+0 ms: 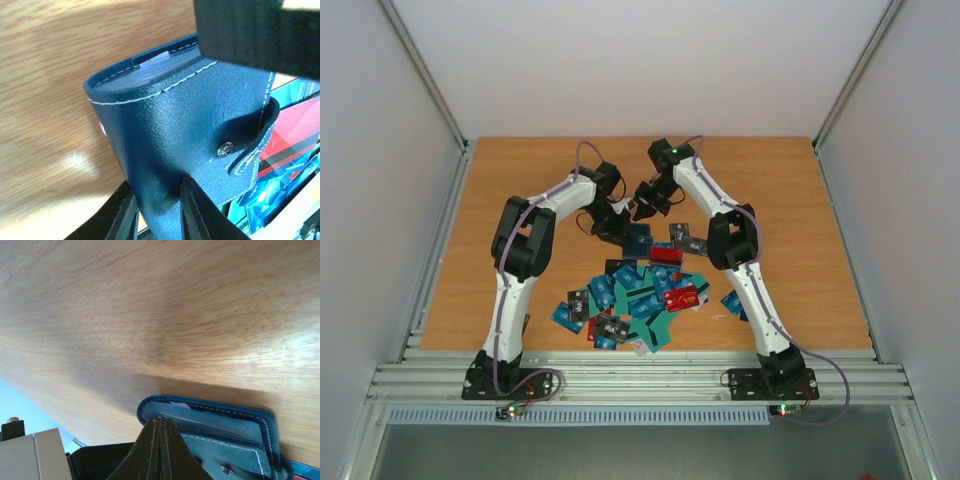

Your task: Put the credit cards into the card holder

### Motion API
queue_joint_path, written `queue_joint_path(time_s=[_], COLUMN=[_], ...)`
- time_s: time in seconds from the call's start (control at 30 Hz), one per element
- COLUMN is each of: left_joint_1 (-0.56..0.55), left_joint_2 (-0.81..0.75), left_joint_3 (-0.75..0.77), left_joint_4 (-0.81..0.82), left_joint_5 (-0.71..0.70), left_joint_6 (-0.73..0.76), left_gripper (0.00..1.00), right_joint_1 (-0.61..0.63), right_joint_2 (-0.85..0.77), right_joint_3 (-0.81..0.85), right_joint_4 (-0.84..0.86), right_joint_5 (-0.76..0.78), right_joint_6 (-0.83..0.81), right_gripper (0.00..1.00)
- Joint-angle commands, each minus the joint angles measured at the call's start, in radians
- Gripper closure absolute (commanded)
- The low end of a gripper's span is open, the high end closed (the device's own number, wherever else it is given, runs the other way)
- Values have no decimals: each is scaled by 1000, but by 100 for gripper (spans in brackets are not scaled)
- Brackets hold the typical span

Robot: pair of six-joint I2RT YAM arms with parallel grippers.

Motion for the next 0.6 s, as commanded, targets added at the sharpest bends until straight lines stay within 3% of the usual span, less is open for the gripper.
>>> queue_joint_path(time_s=[0.0,0.2,0.33,0.43,0.57], left_joint_1=[-11,-11,-8,-6,-6], left_joint_2=[38,41,41,45,49], left_joint_3=[-33,-24,-18,-13,-7], left_joint_4=[-84,-87,-84,-85,-83], left_joint_5=[-54,-69,-66,-61,-58], left_joint_6=[11,7,-5,-10,-15], left_gripper=[76,76,75,75,75], right_joint_1=[-2,-9,-6,1,2], right_joint_2=[-10,-59,-131,-279,-483], right_joint_3=[-1,-1,-34,-253,-589], right_joint_4=[5,38,9,79,287], right_joint_5=[15,13,96,188,214], right_joint_6=[-7,-76,-244,-393,-441], right_gripper=[99,98,98,98,94])
